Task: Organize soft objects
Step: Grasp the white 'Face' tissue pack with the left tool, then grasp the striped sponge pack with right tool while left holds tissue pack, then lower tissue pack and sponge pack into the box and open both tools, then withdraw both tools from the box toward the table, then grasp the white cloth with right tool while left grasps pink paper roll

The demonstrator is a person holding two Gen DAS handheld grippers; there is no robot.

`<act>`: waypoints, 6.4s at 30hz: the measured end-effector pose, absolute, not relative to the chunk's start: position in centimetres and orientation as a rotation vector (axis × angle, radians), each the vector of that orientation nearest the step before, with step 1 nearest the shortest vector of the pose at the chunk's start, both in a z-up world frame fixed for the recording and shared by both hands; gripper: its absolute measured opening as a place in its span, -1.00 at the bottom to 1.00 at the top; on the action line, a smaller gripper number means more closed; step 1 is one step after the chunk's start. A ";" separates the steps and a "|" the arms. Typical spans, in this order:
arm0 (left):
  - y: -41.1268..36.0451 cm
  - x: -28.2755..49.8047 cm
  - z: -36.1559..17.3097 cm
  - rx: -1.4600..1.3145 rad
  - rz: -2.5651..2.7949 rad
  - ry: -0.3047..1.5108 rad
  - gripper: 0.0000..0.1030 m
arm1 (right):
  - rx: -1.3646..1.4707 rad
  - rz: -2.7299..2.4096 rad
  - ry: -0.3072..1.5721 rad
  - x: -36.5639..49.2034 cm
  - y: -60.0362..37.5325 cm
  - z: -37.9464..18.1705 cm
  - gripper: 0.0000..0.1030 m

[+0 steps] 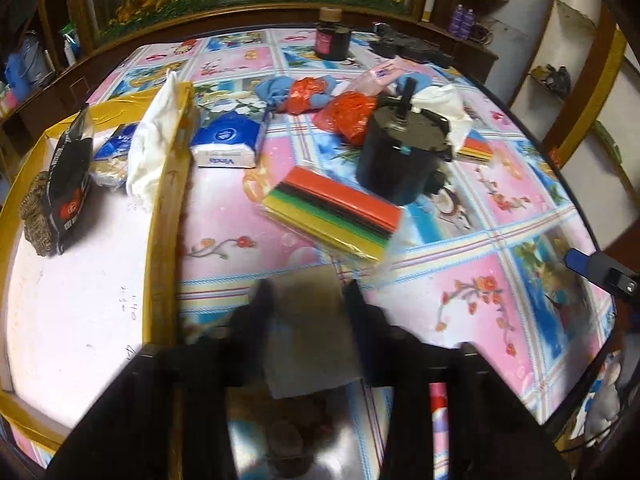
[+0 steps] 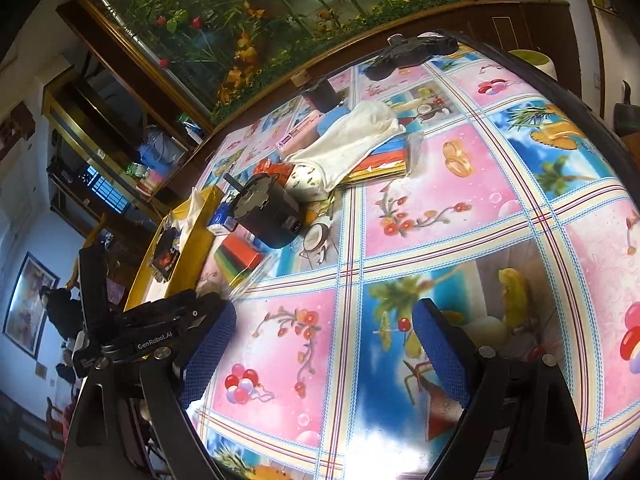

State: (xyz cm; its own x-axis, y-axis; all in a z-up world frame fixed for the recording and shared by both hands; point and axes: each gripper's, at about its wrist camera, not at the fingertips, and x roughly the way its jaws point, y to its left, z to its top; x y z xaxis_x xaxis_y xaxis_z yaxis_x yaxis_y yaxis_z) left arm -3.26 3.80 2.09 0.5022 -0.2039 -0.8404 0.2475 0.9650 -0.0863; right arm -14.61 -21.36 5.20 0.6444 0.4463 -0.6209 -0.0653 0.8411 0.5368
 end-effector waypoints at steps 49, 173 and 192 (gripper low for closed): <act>5.1 -13.4 1.0 -0.015 -0.439 0.977 -0.19 | 0.042 0.415 1.085 -8.4 -6.2 3.6 -0.09; 6.3 -1.4 10.2 -0.254 -0.473 0.908 0.30 | 0.413 0.122 0.878 8.4 -19.7 2.5 0.23; -8.5 17.0 4.8 0.227 -0.583 1.103 0.29 | 0.549 0.199 0.879 8.1 -23.6 1.0 -0.57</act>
